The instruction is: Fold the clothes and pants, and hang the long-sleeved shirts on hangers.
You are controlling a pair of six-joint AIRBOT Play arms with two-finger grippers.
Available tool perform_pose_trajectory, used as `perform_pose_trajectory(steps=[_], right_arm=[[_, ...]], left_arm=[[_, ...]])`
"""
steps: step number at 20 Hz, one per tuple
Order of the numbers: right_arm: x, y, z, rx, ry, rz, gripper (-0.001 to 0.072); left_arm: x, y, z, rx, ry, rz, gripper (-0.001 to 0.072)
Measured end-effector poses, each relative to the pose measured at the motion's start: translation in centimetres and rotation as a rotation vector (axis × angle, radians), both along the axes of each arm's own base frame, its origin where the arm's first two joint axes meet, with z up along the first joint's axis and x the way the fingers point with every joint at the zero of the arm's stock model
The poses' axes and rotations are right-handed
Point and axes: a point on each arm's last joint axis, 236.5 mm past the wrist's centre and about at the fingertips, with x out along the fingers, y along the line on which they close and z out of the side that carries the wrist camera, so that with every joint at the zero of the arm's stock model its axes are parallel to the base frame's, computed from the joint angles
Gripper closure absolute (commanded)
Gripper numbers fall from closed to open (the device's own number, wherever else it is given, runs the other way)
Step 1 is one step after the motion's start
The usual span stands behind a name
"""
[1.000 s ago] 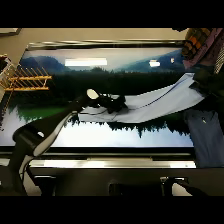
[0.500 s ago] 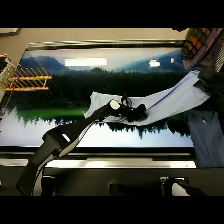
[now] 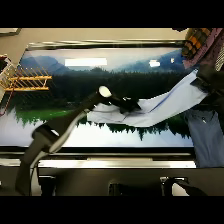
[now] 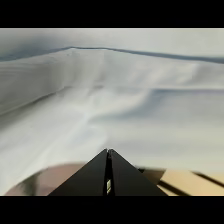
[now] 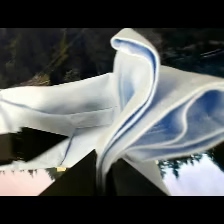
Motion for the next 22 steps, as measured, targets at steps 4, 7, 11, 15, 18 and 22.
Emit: perform_pose_trajectory(steps=[4, 7, 11, 15, 18, 22], right_arm=[[1.2, 5.7, -0.6, 0.043, 0.000, 0.096, 0.0683], [2.3, 11.6, -1.6, 0.073, -0.004, 0.170, 0.0683], [3.7, 19.5, -4.1, 0.110, -0.002, 0.247, 0.0683], [4.8, 26.4, -7.7, 0.156, 0.015, 0.285, 0.0683], [5.0, 30.7, -10.3, 0.194, 0.028, 0.299, 0.0683], [5.2, 34.8, -13.9, 0.218, 0.047, 0.304, 0.0683]], left_arm=[[3.9, 12.1, 7.6, 0.158, -0.178, 0.020, 0.0693], [4.7, 23.1, 12.0, 0.348, -0.267, 0.082, 0.0693], [3.4, 36.8, 16.8, 0.567, -0.319, 0.214, 0.0692], [1.0, 46.2, 19.9, 0.680, -0.313, 0.363, 0.0692], [-0.2, 49.8, 20.9, 0.715, -0.300, 0.437, 0.0692], [-0.8, 51.5, 21.4, 0.729, -0.293, 0.475, 0.0692]])
